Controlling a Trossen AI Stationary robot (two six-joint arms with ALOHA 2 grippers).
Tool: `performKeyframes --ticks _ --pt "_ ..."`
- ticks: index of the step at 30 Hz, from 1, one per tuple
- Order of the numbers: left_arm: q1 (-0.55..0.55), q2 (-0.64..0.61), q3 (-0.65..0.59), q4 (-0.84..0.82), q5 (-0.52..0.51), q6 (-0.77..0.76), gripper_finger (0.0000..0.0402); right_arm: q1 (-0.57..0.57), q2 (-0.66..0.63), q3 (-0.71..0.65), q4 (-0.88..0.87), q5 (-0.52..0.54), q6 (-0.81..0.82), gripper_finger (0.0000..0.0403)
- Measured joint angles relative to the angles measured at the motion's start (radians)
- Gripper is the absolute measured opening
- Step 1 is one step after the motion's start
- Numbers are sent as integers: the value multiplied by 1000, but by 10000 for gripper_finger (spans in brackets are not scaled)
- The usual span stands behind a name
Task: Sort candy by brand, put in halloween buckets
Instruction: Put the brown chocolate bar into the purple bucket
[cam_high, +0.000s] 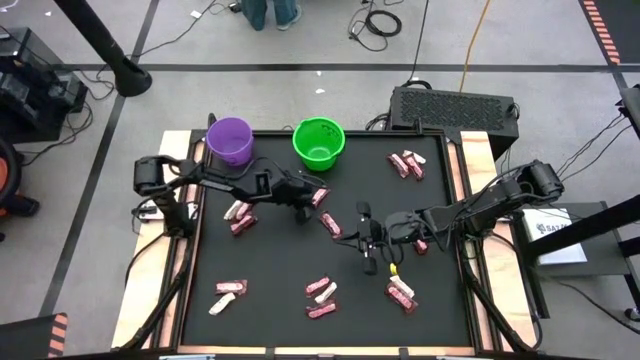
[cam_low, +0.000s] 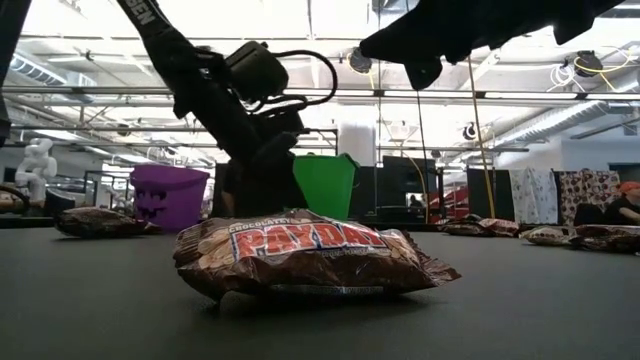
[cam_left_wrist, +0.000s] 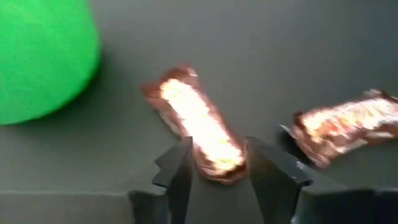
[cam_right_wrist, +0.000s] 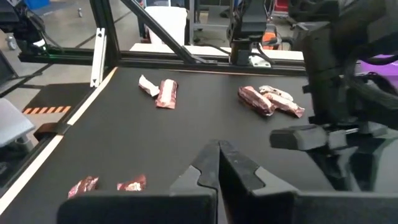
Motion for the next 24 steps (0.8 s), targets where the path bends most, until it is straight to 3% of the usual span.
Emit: performKeyframes --ticks 14,20,24 --pt "-9 127 1 78 -30 2 236 0 0 0 -5 1 0 0" --pt "-10 160 3 107 -31 28 235 0 0 0 -6 1 0 0" --pt "-16 154 3 91 -26 27 209 0 0 0 -10 1 0 0"
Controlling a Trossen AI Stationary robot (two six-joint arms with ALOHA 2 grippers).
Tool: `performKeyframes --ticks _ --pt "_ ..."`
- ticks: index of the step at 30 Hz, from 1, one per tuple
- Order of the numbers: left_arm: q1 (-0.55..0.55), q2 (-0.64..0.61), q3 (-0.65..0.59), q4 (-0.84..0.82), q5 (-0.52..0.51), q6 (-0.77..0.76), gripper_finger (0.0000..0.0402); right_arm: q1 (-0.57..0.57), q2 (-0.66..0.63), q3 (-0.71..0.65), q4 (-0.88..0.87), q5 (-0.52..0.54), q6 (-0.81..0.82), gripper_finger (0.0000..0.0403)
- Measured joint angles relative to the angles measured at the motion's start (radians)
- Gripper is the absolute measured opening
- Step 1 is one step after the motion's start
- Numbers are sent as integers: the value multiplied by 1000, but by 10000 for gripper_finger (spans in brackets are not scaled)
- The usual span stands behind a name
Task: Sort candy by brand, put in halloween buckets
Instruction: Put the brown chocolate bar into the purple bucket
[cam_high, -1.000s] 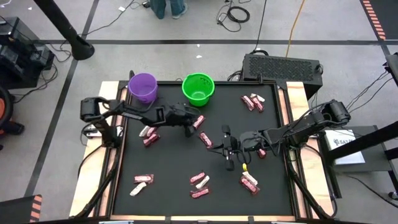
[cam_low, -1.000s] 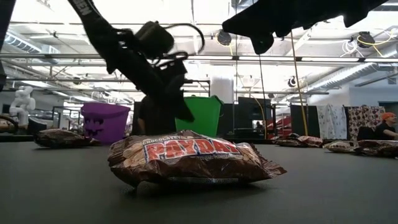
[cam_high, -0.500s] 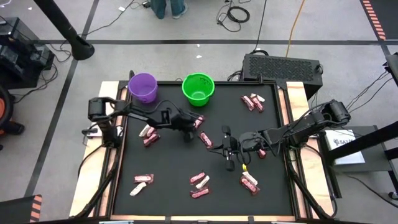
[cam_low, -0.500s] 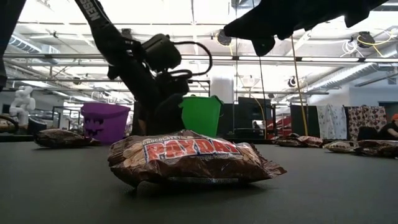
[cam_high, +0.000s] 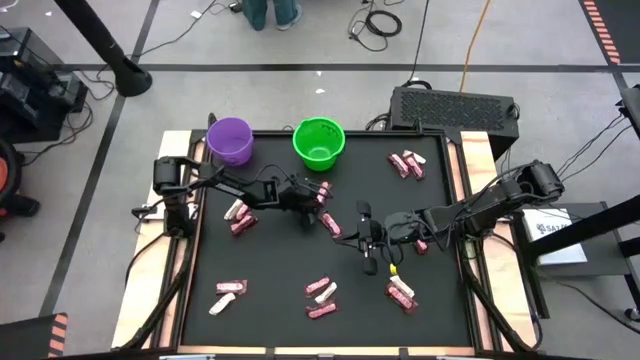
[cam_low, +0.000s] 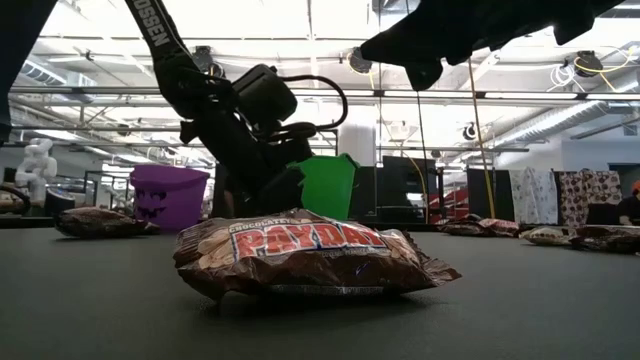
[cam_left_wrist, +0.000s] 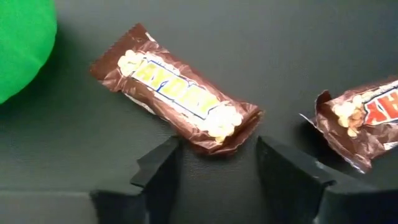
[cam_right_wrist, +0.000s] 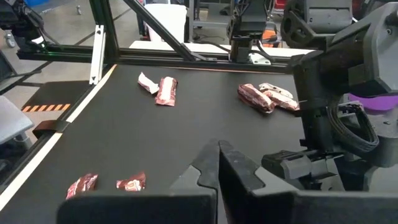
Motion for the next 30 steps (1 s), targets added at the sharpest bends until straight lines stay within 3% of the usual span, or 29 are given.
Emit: performKeyframes --ticks 11,23,30 --pt "-13 -2 31 -28 3 10 10 0 0 0 5 0 0 0" --pt "-48 -27 67 -106 12 70 16 1 0 0 3 0 14 0" --pt "-50 -147 68 -266 -267 148 23 1 0 0 2 0 23 0"
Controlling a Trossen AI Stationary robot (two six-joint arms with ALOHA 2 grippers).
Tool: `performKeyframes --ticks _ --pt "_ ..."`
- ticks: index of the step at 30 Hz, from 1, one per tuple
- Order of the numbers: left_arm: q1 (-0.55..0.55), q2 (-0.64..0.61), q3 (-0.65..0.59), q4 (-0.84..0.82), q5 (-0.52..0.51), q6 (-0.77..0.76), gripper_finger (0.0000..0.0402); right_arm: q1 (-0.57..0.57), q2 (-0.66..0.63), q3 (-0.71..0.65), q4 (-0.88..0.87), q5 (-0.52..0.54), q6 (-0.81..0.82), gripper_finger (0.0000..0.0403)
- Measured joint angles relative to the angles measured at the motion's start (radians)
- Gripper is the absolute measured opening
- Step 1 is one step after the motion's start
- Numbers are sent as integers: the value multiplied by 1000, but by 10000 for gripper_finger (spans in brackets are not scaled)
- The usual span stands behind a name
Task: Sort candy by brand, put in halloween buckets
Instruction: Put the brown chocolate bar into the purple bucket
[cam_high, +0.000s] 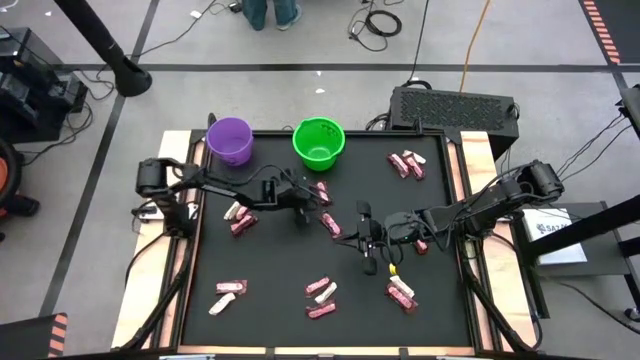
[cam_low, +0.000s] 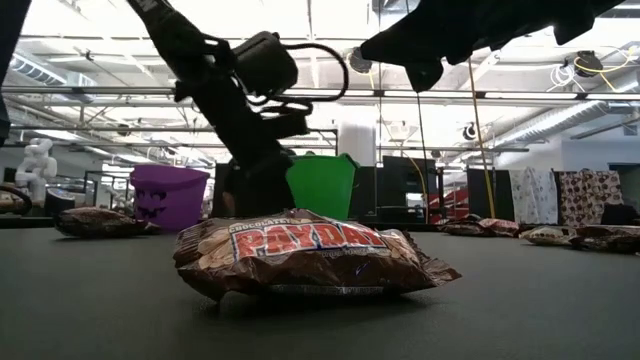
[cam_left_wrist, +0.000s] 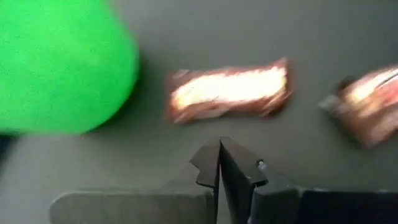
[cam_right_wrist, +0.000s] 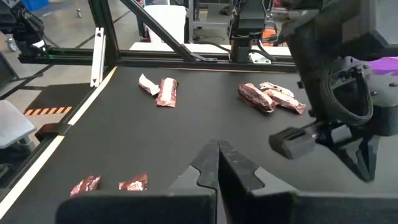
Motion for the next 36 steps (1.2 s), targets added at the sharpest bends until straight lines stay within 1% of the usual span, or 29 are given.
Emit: performKeyframes --ticks 2,5,11,13,15,18,20,23,27,28,32,34,36 --pt "16 -3 0 -5 15 8 34 0 0 0 0 0 0 0" --pt "37 7 0 9 79 8 68 0 0 0 2 0 -2 0" --pt "40 38 -1 64 115 22 166 0 0 0 2 0 -4 0" --pt "29 37 -1 90 117 69 196 -2 0 0 2 0 -11 0" --pt "16 37 -1 105 98 134 222 -2 0 0 2 0 -12 0" --pt "11 37 0 126 84 202 250 -2 0 0 2 0 -12 0" --pt "14 37 0 140 99 220 260 -2 0 0 2 0 -12 0" --pt "7 37 0 196 140 224 263 -2 0 0 2 0 -13 0" --pt "-2 37 0 266 261 279 263 -2 0 0 2 0 -16 0" --pt "-2 42 1 278 274 286 263 -2 0 0 2 0 -16 0" --pt "7 74 24 284 263 260 263 -2 0 0 4 0 -16 0" --pt "10 108 59 292 258 244 263 -2 0 0 7 1 -24 0" --pt "9 147 88 267 254 248 262 -2 0 0 15 1 -29 0"
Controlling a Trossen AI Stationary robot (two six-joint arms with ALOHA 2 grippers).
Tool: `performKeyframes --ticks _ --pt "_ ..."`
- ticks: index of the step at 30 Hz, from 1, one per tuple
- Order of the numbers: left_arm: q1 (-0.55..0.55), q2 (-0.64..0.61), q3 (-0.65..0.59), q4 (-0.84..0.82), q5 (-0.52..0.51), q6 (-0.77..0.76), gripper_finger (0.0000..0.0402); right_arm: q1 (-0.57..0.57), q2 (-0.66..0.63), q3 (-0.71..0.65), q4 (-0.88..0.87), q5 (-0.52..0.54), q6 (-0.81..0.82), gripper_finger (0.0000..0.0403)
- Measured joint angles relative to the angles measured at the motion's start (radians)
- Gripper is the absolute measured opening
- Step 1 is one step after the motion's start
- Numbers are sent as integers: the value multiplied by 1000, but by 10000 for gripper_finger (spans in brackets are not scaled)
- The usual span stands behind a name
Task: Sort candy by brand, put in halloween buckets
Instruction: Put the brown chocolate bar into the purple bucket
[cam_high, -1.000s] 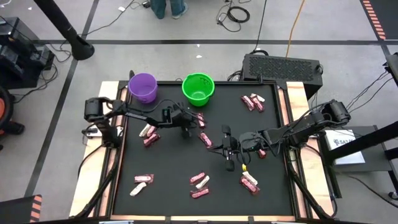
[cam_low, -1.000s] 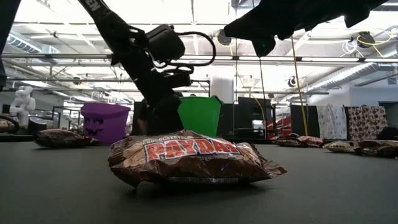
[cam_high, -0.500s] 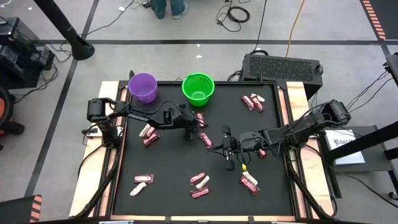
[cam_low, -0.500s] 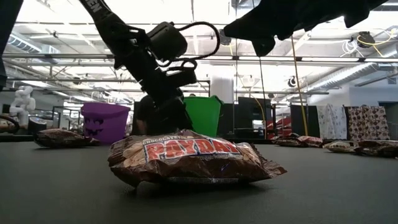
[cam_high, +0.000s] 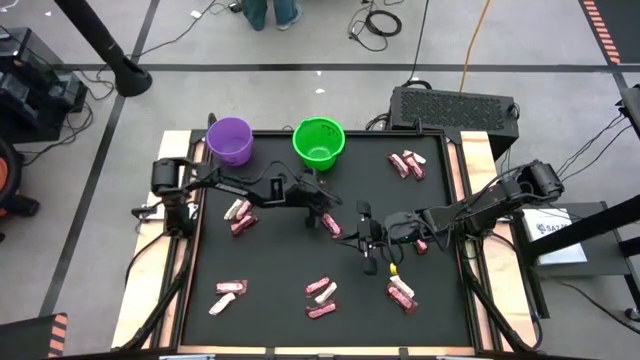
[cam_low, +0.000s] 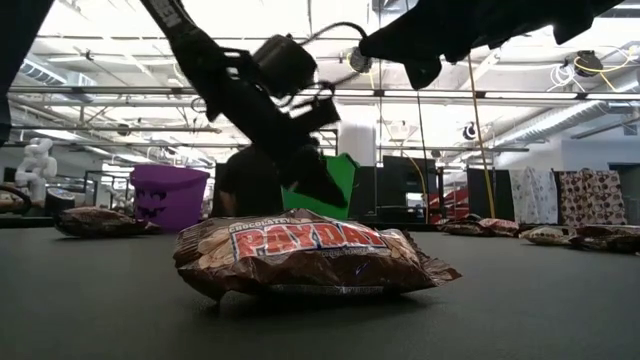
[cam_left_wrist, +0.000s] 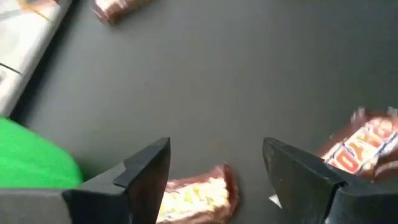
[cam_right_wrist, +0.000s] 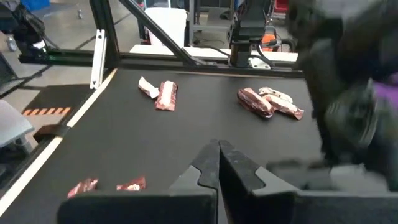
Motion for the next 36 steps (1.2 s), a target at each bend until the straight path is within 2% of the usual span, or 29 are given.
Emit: performKeyframes --ticks 8,22,26,36 --pt "1 111 85 -93 -63 31 262 0 0 0 -18 0 -1 0" --pt "48 110 92 -166 -31 -9 252 0 0 0 -29 -1 15 0" --pt "49 112 90 -160 2 -8 207 0 0 0 -27 0 3 0" --pt "40 117 87 -130 28 6 31 0 0 0 -26 0 -1 0"
